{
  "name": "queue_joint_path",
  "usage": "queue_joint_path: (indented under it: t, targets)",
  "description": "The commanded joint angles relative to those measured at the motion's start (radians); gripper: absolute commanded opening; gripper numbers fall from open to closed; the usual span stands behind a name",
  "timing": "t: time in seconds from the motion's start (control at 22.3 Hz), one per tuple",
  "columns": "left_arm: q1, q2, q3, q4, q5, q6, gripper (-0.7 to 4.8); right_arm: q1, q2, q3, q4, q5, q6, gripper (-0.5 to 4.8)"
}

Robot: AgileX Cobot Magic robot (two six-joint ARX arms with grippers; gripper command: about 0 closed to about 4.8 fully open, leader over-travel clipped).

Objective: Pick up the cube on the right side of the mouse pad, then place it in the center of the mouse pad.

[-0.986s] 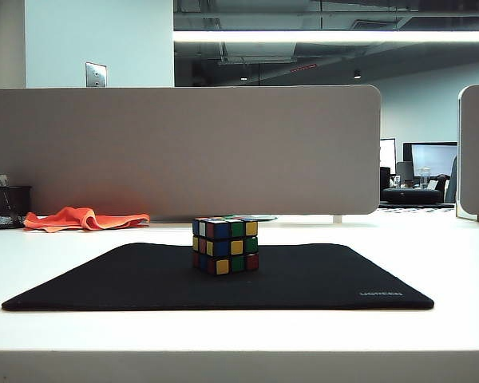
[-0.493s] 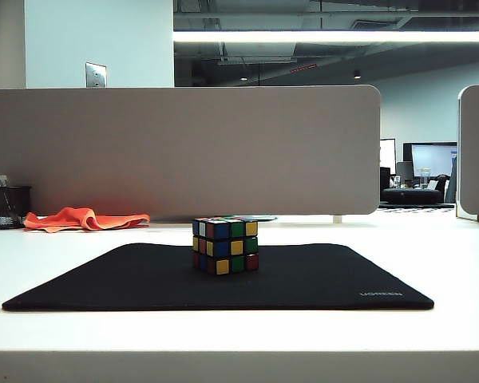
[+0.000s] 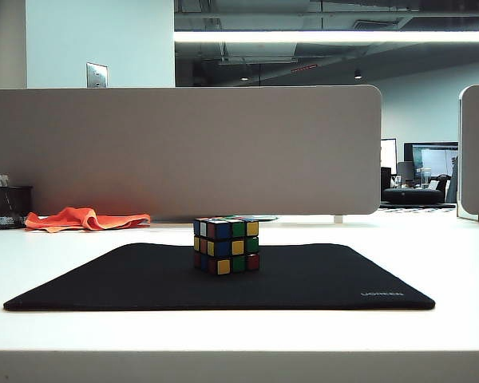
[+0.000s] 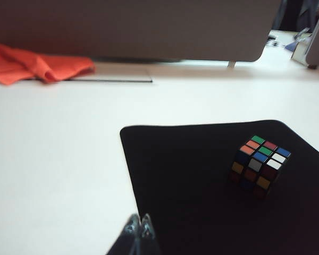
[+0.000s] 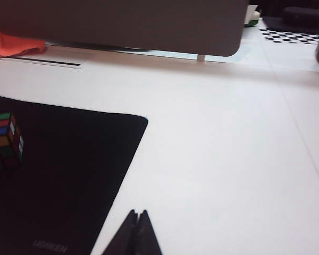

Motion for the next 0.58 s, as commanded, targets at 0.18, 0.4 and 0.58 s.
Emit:
queue_joint_path:
  t: [0.18, 0.4, 0.58]
  targets:
    - [-0.002, -0.004, -0.089, 0.069, -0.005, 0.016, -0.06, 0.002, -0.003, -0.06, 0.068, -0.058, -0.01, -0.05]
    - [-0.002, -0.004, -0.137, 0.113, -0.011, 0.027, -0.06, 0.001, -0.003, -0.105, 0.112, -0.066, -0.049, -0.05]
    - [-0.001, -0.004, -0.136, 0.111, -0.052, 0.027, -0.06, 0.001, -0.001, -0.16, 0.132, -0.077, -0.05, -0.05]
